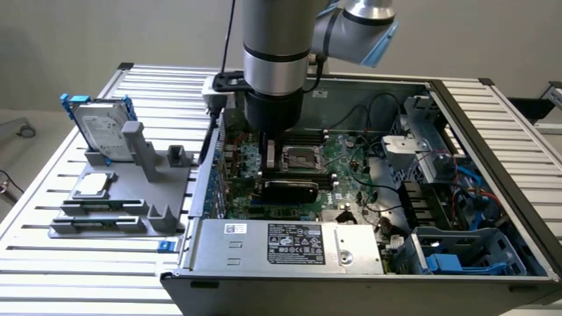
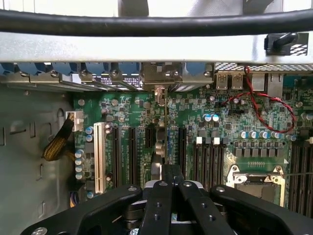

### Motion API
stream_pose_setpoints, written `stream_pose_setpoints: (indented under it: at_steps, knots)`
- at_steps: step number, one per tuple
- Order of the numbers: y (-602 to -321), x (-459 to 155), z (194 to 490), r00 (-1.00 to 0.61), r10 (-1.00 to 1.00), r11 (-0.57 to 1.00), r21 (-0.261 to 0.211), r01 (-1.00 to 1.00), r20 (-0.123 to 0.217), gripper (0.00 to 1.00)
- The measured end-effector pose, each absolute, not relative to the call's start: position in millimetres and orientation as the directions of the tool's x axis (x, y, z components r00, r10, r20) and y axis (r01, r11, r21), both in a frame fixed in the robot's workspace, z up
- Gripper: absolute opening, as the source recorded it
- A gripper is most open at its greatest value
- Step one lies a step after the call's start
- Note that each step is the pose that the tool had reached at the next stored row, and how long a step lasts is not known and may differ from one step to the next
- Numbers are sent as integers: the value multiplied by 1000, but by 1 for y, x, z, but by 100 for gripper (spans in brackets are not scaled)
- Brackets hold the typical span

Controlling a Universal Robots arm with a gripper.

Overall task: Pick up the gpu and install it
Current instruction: 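Press down on the gpu until it lock into place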

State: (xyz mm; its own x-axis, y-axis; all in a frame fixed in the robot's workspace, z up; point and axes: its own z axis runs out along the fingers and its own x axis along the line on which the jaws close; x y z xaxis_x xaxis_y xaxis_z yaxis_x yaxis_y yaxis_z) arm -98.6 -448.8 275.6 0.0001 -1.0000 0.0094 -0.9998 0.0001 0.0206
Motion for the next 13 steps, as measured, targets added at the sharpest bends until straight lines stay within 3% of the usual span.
stream_pose_setpoints:
  at_steps: [13]
  knots:
    - [-449,-99,270,0,-1000,0,21,-1000,10,11]
